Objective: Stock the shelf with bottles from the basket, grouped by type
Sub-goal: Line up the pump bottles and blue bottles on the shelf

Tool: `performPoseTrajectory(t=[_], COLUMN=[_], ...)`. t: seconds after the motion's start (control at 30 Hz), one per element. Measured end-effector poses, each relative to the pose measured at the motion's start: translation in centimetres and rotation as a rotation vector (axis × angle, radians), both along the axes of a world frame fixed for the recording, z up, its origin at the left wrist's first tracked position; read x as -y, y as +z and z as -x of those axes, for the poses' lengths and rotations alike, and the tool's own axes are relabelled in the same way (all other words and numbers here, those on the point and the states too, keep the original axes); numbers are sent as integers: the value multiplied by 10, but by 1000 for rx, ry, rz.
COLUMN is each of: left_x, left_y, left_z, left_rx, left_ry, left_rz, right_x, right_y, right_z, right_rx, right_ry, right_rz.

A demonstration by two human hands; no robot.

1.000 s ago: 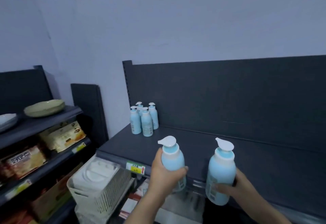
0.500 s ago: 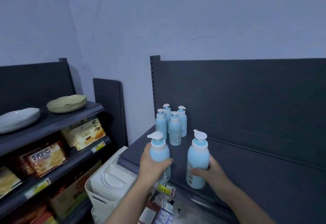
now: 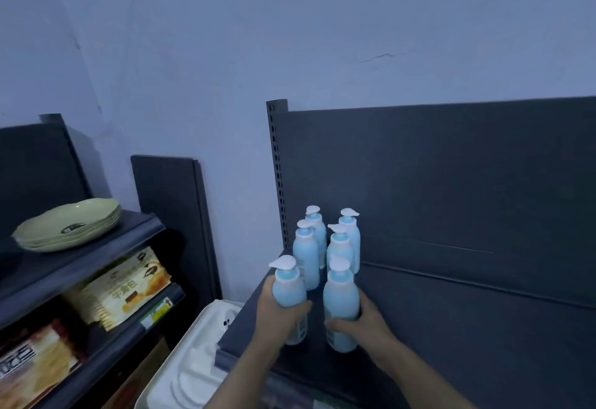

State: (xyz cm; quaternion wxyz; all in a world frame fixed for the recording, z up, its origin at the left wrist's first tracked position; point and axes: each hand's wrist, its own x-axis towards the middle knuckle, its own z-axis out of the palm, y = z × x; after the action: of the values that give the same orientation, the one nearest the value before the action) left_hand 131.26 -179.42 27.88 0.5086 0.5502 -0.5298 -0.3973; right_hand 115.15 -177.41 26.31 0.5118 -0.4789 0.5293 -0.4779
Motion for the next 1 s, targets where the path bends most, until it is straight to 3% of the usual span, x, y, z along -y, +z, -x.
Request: performPoseTrajectory(t=[0.47,0.6,0.7,1.0], left_x=[67,60,65,83], left_y=[-34,-52,-59,-56], left_z=[-19,-19,-18,-21], left_rx=[-12,-41,-52,-98], left_ry=[-285,-256,-267,-407], left_rz=[13,-27,-52,-85], right_x=[27,21,22,33], right_y=[-19,-35,-41,-34], right_z=[-18,-29,-35,-30], right_rx=[-134,-284,-282,-349], right_ry=[-108,-296,-380,-349], right_rz=[31,84,93,110])
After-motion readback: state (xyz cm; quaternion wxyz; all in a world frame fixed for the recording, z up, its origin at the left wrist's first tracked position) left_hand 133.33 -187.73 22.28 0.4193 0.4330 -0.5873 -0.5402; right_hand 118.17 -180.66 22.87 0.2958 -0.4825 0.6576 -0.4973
